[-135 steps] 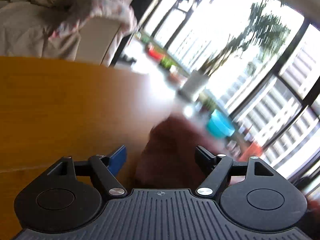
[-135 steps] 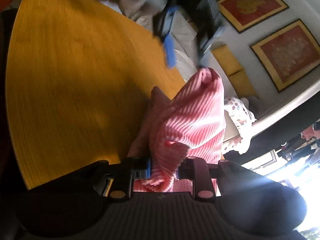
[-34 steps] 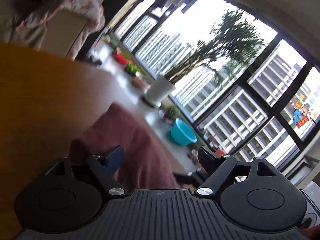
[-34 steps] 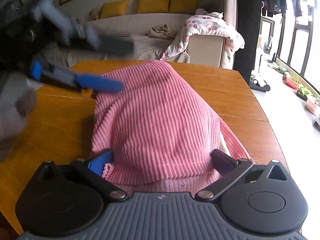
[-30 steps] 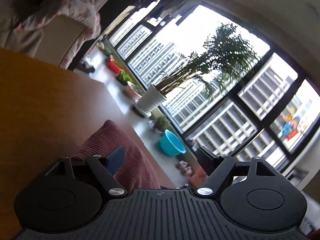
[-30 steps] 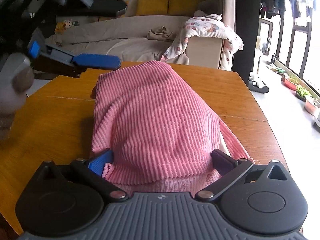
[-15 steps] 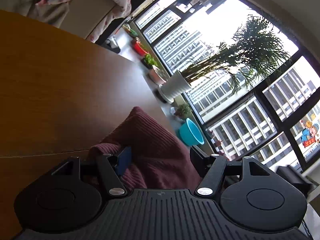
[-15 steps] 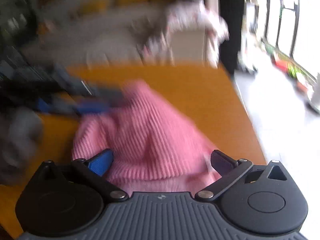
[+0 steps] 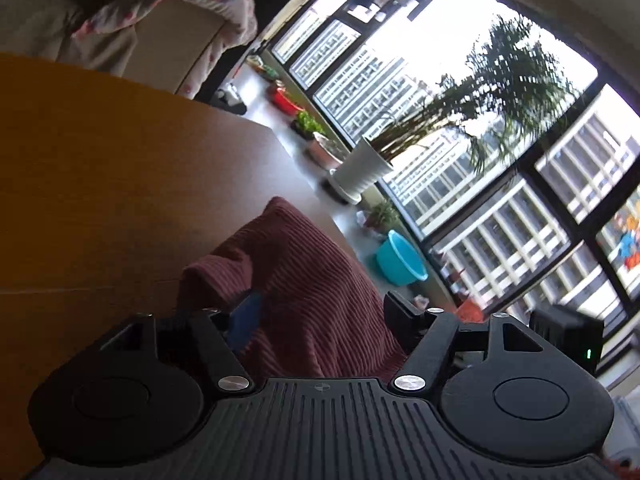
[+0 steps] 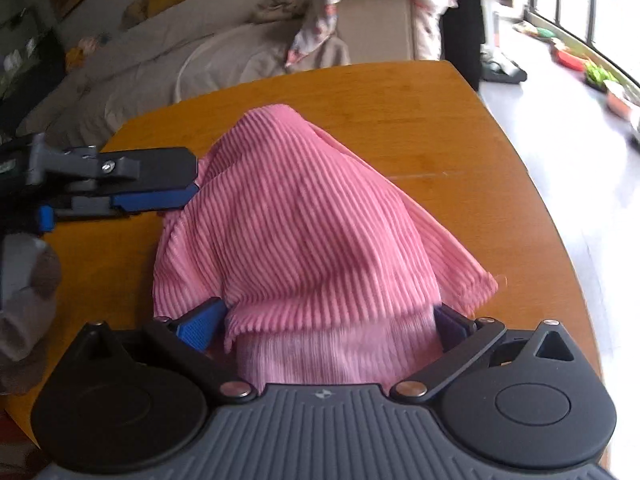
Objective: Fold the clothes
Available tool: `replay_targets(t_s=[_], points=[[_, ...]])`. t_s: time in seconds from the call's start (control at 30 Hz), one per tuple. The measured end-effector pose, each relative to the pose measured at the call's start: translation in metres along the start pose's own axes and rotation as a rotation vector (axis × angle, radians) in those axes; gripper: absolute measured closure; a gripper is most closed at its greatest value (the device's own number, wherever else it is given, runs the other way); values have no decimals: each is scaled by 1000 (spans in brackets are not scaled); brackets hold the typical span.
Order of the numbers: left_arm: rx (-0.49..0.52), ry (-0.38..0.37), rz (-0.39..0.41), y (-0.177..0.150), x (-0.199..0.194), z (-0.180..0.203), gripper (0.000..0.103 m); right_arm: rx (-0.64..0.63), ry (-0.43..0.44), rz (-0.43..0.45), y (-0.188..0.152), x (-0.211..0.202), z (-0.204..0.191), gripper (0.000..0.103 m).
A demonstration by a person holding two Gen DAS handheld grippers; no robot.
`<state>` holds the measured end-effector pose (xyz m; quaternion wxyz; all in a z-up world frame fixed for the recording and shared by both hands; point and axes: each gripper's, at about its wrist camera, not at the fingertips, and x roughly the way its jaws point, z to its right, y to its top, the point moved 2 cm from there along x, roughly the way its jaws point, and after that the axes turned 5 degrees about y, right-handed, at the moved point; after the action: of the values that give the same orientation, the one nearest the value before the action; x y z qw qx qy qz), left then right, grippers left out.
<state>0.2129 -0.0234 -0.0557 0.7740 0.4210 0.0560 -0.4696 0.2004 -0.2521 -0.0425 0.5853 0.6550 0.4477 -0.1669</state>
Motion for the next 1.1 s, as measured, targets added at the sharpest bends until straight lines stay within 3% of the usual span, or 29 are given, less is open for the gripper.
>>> replay_targets(t_s=[0.23, 0.33, 0.37, 0.43, 0.5, 0.6, 0.67, 0.77, 0.8, 0.83, 0.9, 0.97, 1.03, 1.07, 1.1], points=[[20, 18, 6, 4, 8, -5, 35, 59, -56, 108, -17, 0, -14, 0], [3, 31, 20, 10, 3, -7, 34, 64, -24, 173, -15, -13, -6, 0], [-10, 35, 30, 11, -3, -7, 32, 63, -9, 195, -13, -18, -2, 0], [-30, 32, 55, 12, -18, -4, 17, 62, 21, 241, -10, -29, 5, 0], [-41, 18, 74, 5, -36, 3, 11, 61, 51, 286, -7, -39, 13, 0], [-59, 14, 47, -14, -44, 10, 9, 59, 96, 355, -3, -55, 24, 0], [-48, 26, 7, -32, -37, 14, 9, 135, 120, 382, 1, -53, 44, 0], [11, 15, -27, -50, -26, 23, 21, 263, 131, 355, 1, -28, 70, 2], [29, 10, -37, -55, -24, 26, 29, 293, 136, 340, -2, -20, 74, 7], [36, 5, -46, -57, -23, 26, 35, 323, 140, 325, -4, -13, 78, 22], [26, 1, -53, -58, -23, 23, 38, 379, 165, 296, -9, -1, 84, 29], [10, 12, -48, -57, -24, 17, 38, 414, 268, 269, -15, -4, 82, 36], [-5, 17, -42, -55, -24, 12, 39, 397, 372, 234, -19, -7, 67, 37], [-10, 17, -41, -54, -24, 11, 39, 362, 383, 222, -20, -8, 59, 37], [-12, 16, -44, -54, -24, 11, 39, 300, 340, 216, -22, -9, 50, 37]])
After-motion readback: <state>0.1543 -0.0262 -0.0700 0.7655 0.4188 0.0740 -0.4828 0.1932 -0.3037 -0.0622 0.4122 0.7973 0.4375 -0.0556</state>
